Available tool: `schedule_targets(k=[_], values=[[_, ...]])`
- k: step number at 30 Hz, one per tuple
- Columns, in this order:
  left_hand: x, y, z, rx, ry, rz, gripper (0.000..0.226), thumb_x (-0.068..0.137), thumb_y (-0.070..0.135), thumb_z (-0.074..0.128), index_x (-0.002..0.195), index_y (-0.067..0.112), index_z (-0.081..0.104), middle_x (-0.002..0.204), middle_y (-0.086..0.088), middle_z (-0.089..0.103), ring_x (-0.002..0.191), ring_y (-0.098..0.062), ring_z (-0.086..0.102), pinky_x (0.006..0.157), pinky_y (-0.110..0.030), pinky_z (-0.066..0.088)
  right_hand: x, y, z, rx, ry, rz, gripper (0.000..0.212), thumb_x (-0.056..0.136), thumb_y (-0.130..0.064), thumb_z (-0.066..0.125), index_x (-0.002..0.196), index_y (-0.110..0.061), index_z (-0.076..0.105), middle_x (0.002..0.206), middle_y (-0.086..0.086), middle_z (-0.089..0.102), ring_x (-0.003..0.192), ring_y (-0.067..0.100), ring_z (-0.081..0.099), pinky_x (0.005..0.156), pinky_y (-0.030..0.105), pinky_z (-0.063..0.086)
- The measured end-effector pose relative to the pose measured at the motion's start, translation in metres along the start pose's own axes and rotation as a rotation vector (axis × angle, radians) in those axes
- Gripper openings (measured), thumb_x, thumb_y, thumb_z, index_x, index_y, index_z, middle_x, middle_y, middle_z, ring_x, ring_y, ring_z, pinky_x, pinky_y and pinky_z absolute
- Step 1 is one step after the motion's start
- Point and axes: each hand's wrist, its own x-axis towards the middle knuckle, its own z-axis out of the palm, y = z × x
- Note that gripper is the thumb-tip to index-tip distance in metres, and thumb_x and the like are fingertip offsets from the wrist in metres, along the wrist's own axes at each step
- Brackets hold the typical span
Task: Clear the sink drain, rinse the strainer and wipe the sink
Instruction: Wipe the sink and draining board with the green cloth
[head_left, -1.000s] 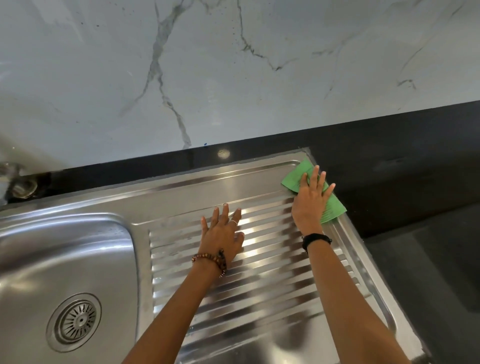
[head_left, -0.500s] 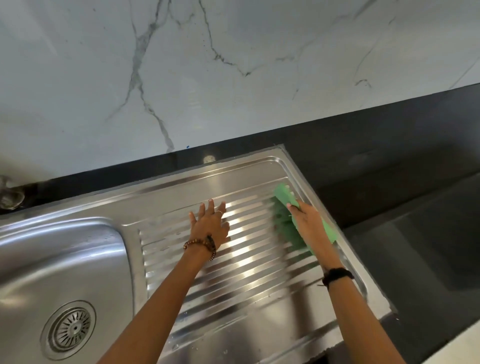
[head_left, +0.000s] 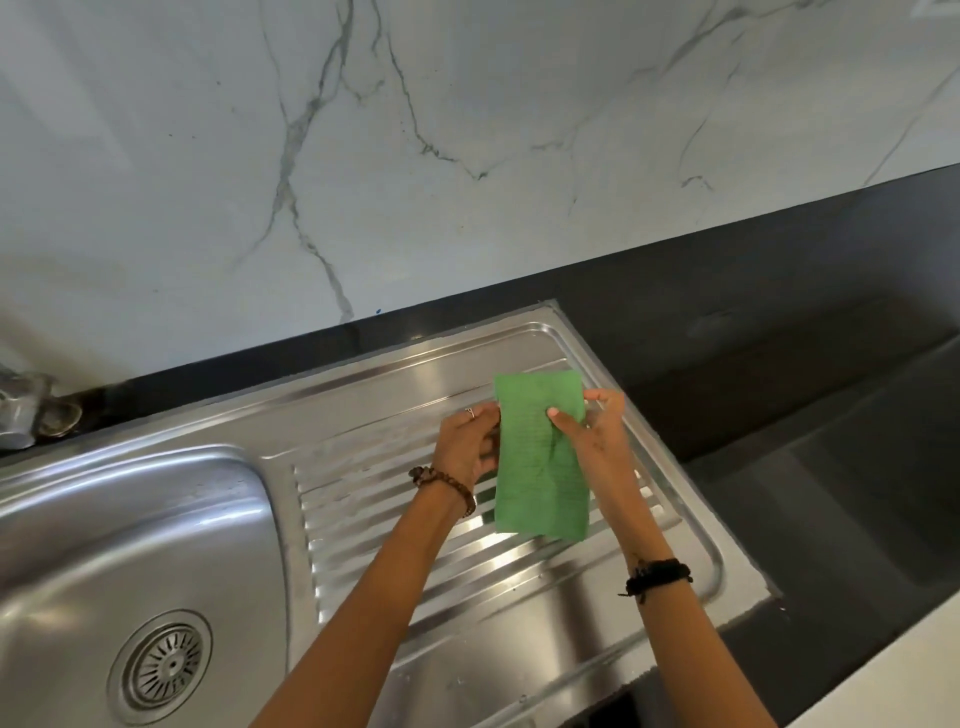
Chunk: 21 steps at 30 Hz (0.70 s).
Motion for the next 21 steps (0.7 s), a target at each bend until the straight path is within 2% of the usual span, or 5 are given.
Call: schedule_targets(k=[3,6,12,15,21], values=[[-0.011,0.006,-0.004,0.068,0.034,0.077,0.018,0.088,0.013,0.057,0.072,0.014,0.066,0.058,0.007,0.07,0.055,-0.008,0.066,0.05,-0.019,0.055,-0.017,-0.004,0.012,-0.179,-0.01,-0.184,0.044,0.082,-0.05,0.061,0.116,-0.024,0.051,0.114,-0.007,0.052,0.099,-0.002,0.054,0.067,0.011,0.043],[-0.023,0.012,-0.002,0.168,-0.002,0.122,0.013,0.085,0.015,0.061,0.075,0.017,0.068,0.068,0.003,0.068,0.062,-0.011,0.065,0.053,-0.019,0.055,-0.037,-0.013,0.024,-0.1,-0.208,-0.14,0.043,0.071,-0.067,0.053,0.107,-0.043,0.055,0.104,-0.024,0.06,0.092,-0.012,0.058,0.068,0.009,0.043],[-0.03,0.024,-0.003,0.193,0.028,0.118,0.017,0.086,0.018,0.059,0.071,0.018,0.065,0.058,0.008,0.069,0.053,-0.006,0.064,0.049,-0.02,0.053,-0.038,-0.009,0.008,0.345,-0.204,0.227,0.023,0.093,-0.038,0.05,0.097,-0.022,0.065,0.09,0.002,0.074,0.082,0.019,0.071,0.066,0.031,0.056],[-0.014,0.035,-0.014,0.291,0.171,0.162,0.018,0.088,0.016,0.056,0.072,0.013,0.062,0.077,-0.004,0.066,0.069,-0.018,0.061,0.063,-0.026,0.056,-0.025,-0.011,-0.023,0.365,-0.08,0.334,0.021,0.095,-0.034,0.049,0.094,-0.019,0.064,0.087,0.003,0.072,0.076,0.02,0.07,0.066,0.034,0.053],[0.031,0.055,0.01,0.705,0.136,0.246,0.021,0.089,0.012,0.051,0.097,-0.002,0.065,0.104,-0.019,0.065,0.097,-0.028,0.059,0.089,-0.038,0.049,0.014,-0.061,-0.06,-0.005,-0.047,-0.013,0.027,0.095,-0.041,0.047,0.094,-0.021,0.067,0.085,-0.004,0.075,0.075,0.011,0.072,0.059,0.024,0.055]])
